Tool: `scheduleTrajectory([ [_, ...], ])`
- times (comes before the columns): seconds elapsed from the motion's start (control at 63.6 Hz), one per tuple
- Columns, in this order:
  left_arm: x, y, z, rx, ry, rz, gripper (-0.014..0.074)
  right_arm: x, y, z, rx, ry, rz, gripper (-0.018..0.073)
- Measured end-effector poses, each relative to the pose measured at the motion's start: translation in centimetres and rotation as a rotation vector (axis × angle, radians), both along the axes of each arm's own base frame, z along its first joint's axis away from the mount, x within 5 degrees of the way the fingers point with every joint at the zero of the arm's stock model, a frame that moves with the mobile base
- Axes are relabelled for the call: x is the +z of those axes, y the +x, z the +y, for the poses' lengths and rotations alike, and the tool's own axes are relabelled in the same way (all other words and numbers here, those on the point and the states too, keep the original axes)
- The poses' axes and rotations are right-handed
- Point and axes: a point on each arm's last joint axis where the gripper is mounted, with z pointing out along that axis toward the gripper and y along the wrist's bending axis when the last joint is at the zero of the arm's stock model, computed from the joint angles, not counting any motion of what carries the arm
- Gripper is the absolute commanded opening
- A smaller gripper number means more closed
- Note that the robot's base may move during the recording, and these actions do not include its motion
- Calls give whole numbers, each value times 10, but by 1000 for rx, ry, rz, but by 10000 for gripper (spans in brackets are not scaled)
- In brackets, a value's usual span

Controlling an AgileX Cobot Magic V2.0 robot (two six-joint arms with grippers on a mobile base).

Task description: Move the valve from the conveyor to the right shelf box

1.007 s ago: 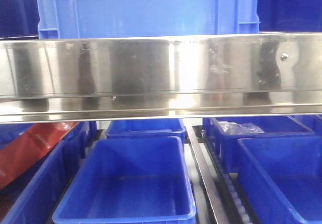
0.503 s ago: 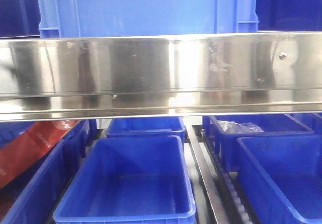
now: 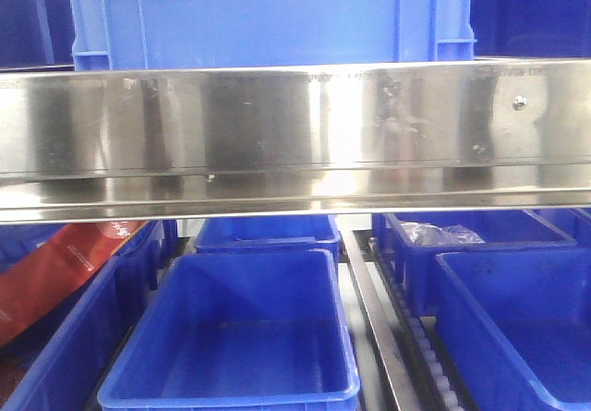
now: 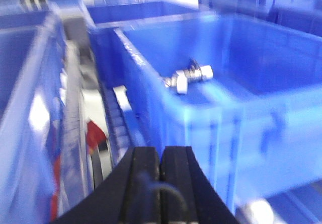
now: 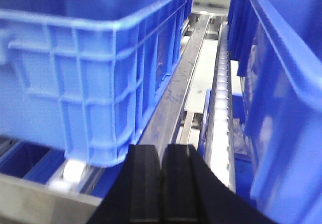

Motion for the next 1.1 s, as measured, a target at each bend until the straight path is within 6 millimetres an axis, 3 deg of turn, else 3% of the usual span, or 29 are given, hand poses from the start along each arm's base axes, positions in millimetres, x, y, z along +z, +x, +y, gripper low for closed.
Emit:
scheduleTrajectory([
  [0.204,-37,-43,8,6,-22,-99,-111,-21,-25,-8,-5,18,-60,-163],
  [0.362,-55,-58,11,6,-29,-120,-111,-28,-31,-10,-7,26,-86,-163],
  [1.101,-57,-61,12,8,-32,-134,-111,-28,-31,-10,-8,28,-92,-163],
])
